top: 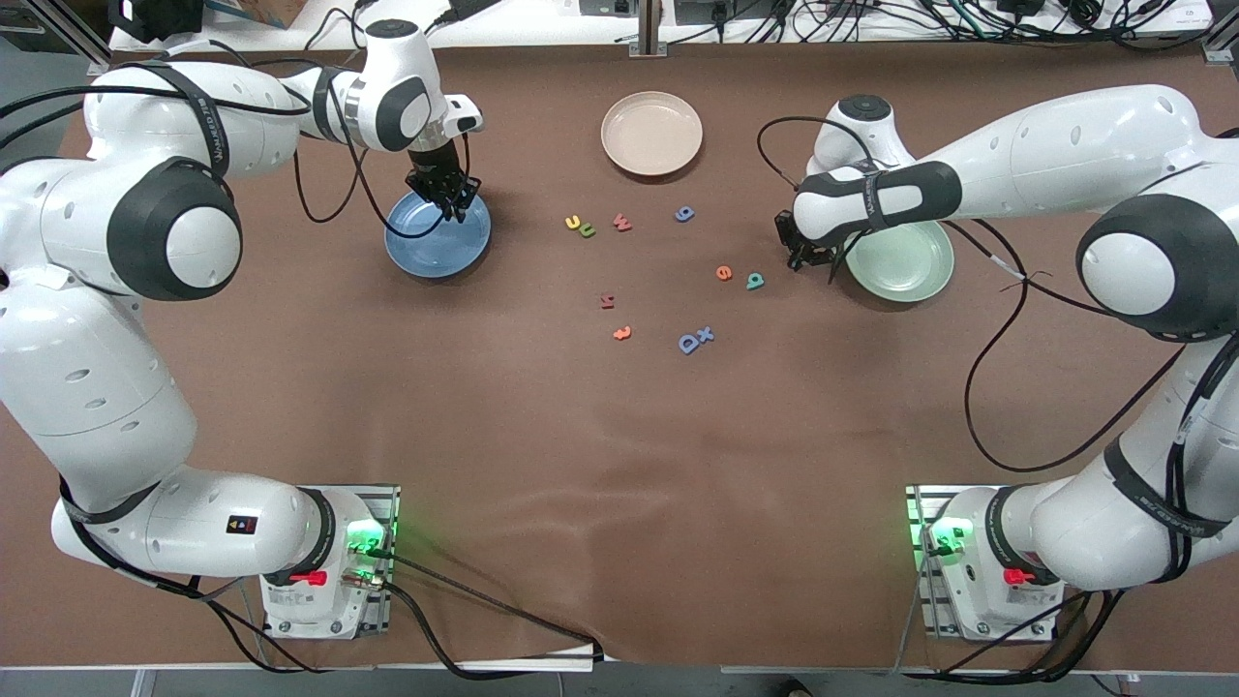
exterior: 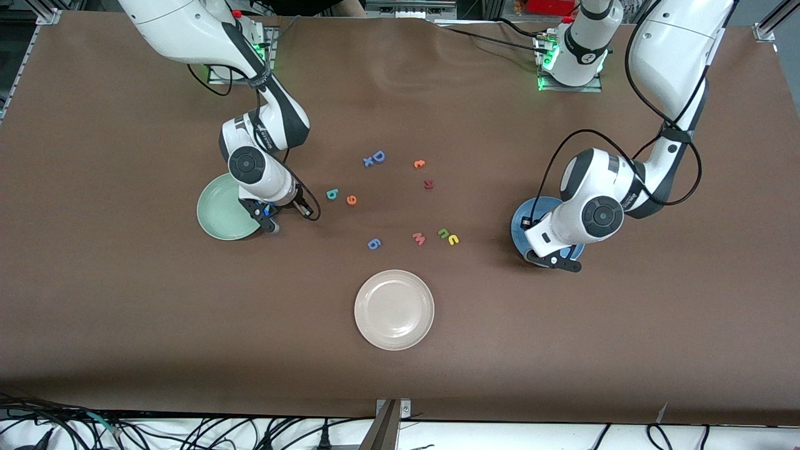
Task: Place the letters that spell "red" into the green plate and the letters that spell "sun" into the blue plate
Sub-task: 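Place the S in the blue plate and the i in the green plate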
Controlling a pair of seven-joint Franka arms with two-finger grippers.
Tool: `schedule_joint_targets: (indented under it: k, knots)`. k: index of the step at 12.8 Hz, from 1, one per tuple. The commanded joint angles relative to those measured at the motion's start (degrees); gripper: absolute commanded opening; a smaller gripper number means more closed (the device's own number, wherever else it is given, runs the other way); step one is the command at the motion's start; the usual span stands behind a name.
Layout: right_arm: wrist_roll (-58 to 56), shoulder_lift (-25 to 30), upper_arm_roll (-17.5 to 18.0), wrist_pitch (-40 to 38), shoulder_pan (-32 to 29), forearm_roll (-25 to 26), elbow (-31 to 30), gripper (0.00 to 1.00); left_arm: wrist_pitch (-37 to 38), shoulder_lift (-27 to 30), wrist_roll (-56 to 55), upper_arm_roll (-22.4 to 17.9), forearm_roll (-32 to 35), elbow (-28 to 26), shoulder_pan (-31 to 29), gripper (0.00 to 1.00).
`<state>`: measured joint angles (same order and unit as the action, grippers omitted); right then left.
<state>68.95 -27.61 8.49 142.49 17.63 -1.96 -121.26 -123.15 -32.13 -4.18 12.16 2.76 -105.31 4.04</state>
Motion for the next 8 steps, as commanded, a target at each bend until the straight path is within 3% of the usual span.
schedule_joint_targets:
  k: [1,5,8]
  knots:
    - [-1.27,-0.08,-0.49,-1.77,0.21,0.82,0.05,0.05,0.28,-0.48,0.49,0.49,1.02,0.37,-0.61,0.99]
    - [-9.33,4.66,-3.82,-13.43,0.04,0.82,3.56,0.05,0.37,-0.22,-0.22,0.58,1.02,0.9,0.27,1.0]
    - [-19.34,7.12,-7.6,-19.97,-0.05,0.82,4.63,0.05,0.37,-0.04,-0.83,4.35,1.02,2.91,0.62,1.0]
